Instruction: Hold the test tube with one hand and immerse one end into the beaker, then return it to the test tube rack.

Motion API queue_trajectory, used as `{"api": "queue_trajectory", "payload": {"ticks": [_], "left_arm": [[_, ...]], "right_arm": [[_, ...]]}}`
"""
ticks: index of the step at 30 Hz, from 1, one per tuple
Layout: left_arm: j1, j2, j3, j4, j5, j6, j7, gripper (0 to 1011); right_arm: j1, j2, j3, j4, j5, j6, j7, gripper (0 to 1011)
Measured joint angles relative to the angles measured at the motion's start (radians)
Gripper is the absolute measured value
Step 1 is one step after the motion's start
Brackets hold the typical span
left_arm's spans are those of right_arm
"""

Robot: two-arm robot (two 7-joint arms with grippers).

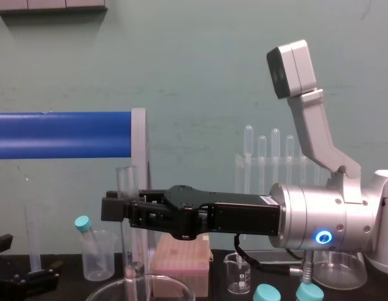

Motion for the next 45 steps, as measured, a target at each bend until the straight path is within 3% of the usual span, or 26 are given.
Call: {"api": "queue_trajectory", "payload": {"ticks": [45], "left_arm": [[0.0,0.0,0.0,0.0,0.0,0.0,0.0,1000]], "right_arm": [[0.0,0.0,0.0,0.0,0.0,0.0,0.0,226]]}}
